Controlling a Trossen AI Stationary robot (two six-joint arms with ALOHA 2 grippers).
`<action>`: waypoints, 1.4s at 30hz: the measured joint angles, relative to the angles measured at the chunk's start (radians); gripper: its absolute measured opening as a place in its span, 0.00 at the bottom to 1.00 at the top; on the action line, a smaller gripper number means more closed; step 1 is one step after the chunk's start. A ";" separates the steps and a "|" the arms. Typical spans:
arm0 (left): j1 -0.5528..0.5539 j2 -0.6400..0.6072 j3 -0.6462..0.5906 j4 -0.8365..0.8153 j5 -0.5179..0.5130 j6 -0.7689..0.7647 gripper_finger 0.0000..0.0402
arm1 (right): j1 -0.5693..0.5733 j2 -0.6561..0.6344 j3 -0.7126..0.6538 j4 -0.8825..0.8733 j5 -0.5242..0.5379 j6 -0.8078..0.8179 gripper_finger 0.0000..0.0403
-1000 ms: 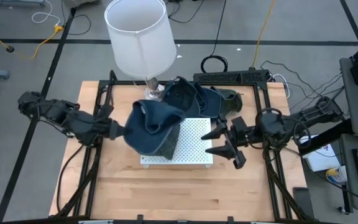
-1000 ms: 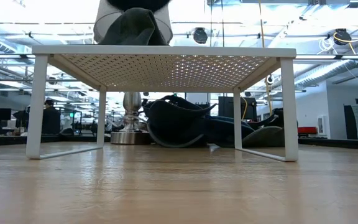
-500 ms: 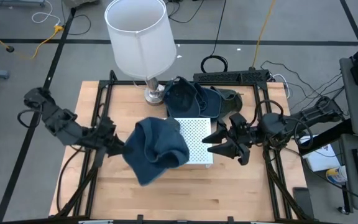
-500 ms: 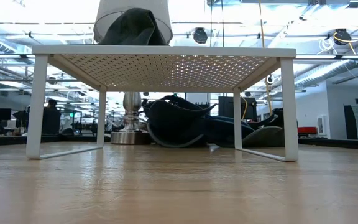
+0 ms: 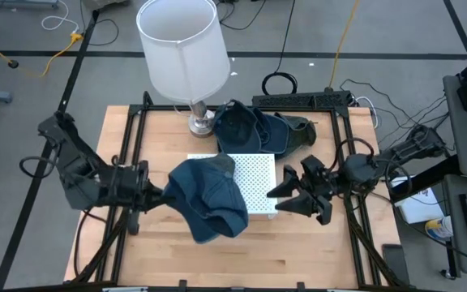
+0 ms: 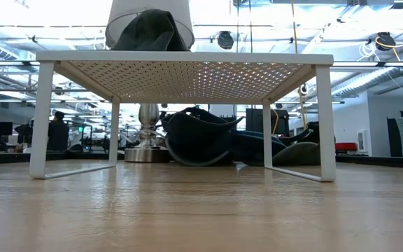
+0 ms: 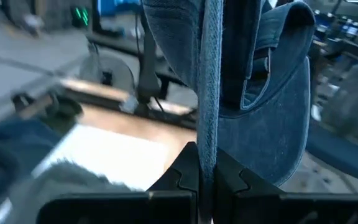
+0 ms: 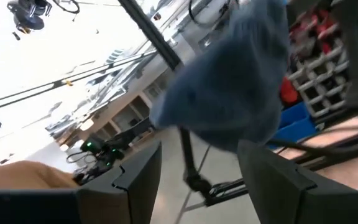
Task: Pick & Place hat
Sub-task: Put the left blue cap on the right side of the shelf
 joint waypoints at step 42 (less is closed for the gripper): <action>0.188 0.328 0.038 1.206 0.364 0.946 0.02 | 0.078 0.216 0.000 0.512 -0.108 0.644 0.52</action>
